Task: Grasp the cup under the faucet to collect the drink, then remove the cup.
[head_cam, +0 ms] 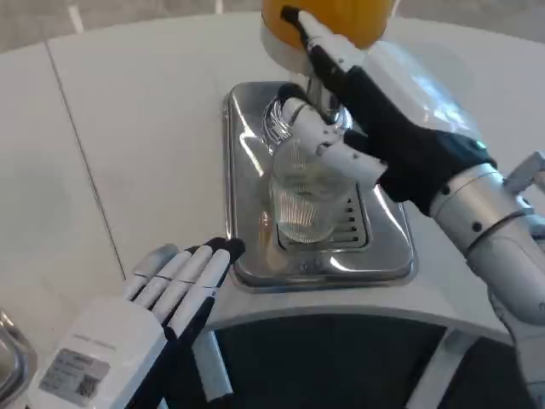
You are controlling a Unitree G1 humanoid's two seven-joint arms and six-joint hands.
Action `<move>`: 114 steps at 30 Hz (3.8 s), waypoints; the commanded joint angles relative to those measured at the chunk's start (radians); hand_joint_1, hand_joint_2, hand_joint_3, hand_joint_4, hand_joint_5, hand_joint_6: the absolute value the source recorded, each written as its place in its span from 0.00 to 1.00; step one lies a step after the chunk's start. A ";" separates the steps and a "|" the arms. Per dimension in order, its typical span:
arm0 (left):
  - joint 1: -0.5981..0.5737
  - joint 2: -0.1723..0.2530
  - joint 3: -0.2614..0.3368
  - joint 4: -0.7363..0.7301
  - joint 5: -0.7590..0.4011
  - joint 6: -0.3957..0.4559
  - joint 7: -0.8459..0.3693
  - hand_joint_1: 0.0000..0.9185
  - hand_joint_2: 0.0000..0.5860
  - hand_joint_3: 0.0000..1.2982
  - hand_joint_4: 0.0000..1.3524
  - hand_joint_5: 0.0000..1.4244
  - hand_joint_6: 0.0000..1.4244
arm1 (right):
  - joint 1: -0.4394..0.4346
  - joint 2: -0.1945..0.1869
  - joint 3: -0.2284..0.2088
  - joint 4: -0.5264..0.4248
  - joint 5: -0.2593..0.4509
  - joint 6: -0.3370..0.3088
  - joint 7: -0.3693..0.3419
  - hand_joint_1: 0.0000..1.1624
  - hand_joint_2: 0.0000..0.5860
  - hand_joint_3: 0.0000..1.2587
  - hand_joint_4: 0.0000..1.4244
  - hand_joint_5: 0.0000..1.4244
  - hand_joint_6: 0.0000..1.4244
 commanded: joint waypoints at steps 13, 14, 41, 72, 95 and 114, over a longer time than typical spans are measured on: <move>-0.069 -0.055 -0.048 0.037 0.081 0.091 0.014 0.00 0.17 0.00 0.00 0.03 0.03 | -0.010 -0.018 0.036 0.012 -0.015 -0.019 0.063 0.00 0.98 0.00 0.00 0.00 0.00; -0.078 -0.059 -0.053 0.043 0.086 0.096 0.016 0.00 0.17 0.00 0.00 0.03 0.03 | -0.012 -0.017 0.036 0.013 -0.015 -0.018 0.063 0.00 0.98 0.00 0.00 0.00 0.00; -0.329 -0.069 -0.150 0.257 0.099 0.194 0.050 0.01 0.17 0.00 0.00 0.04 0.03 | 0.016 -0.014 -0.011 -0.038 -0.010 0.012 0.082 0.00 0.98 0.00 0.00 0.00 0.00; -0.384 -0.081 -0.192 0.312 0.090 0.207 0.079 0.00 0.20 0.00 0.00 0.08 0.07 | 0.456 0.087 -0.167 -0.250 -0.073 -0.026 -0.155 0.04 0.98 0.02 0.00 0.00 0.00; -0.489 -0.111 -0.260 0.359 0.058 0.268 -0.010 0.00 0.17 0.00 0.00 0.00 0.00 | 0.751 -0.119 -0.258 -0.374 -0.069 -0.407 -0.102 0.15 0.89 0.01 0.00 0.00 0.00; -0.641 -0.169 -0.243 0.550 -0.061 0.291 0.114 0.01 0.11 0.00 0.00 0.08 0.07 | 1.008 -0.060 -0.330 -0.466 -0.005 -0.527 -0.095 0.23 0.76 0.02 0.00 0.00 0.00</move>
